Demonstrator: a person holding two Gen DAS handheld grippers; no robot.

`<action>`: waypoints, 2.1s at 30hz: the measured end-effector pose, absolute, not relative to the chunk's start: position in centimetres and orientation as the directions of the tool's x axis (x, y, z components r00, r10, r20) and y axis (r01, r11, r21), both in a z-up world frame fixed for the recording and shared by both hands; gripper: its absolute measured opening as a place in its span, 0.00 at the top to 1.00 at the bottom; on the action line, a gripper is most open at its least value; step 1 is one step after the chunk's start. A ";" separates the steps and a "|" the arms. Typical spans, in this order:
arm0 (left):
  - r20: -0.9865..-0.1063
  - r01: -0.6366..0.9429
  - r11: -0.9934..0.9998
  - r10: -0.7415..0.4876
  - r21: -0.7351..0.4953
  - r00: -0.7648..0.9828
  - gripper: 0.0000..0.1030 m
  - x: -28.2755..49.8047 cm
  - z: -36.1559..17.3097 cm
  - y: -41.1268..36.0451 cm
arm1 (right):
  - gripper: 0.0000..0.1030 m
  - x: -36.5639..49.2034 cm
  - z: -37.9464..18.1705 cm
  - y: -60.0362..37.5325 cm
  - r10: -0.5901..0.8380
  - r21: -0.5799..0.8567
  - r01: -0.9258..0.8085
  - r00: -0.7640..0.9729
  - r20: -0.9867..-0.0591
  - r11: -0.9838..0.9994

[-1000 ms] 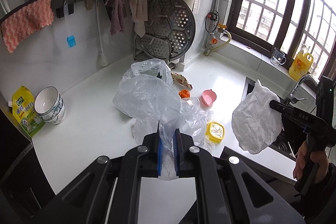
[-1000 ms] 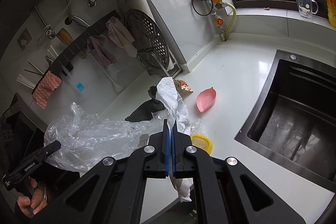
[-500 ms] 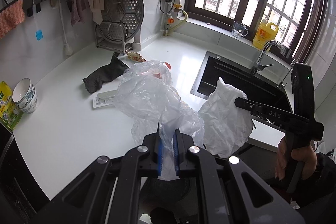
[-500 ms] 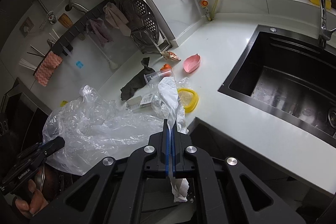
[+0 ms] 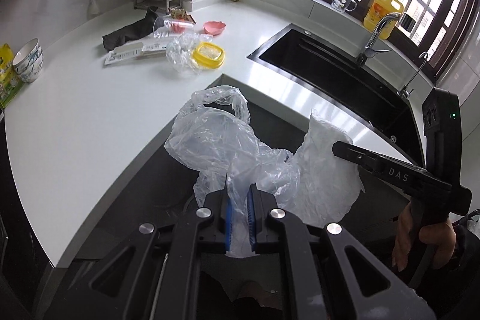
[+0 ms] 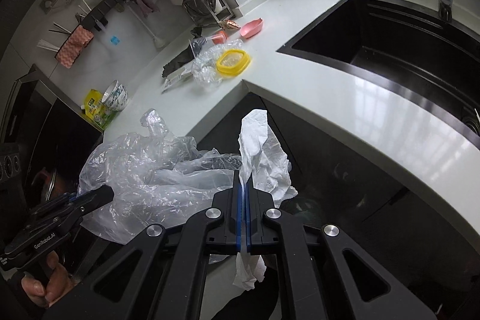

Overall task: Collect trash
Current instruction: 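Carry the plastic bag and white paper with both grippers down toward the trash bin, then open both grippers over the bin, dropping the bag and paper inside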

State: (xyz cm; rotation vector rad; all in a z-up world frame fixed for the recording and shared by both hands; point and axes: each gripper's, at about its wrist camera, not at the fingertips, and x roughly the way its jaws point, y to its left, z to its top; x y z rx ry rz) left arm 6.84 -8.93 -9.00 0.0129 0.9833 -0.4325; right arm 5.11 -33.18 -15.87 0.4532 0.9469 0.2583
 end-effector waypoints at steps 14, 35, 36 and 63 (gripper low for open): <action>-0.894 0.362 0.926 -0.247 -0.105 0.373 0.91 8.3 -25.9 -9.2 | 0.98 5.8 -34.2 -30.9 0.390 0.477 0.071 0.477 -0.788 0.876; -0.934 0.409 0.890 -0.300 -0.200 0.196 0.91 14.1 -58.4 -10.0 | 0.98 12.7 -65.6 -28.8 0.358 0.441 0.214 0.336 -0.871 0.872; -0.935 0.406 0.892 -0.297 -0.200 0.194 0.91 14.3 -59.1 -10.1 | 0.98 13.0 -66.5 -28.8 0.361 0.443 0.217 0.330 -0.872 0.870; -0.953 0.351 0.925 -0.226 -0.145 0.203 0.33 13.9 -58.7 -10.3 | 0.71 13.8 -70.6 -27.8 0.344 0.401 0.215 0.260 -0.902 0.891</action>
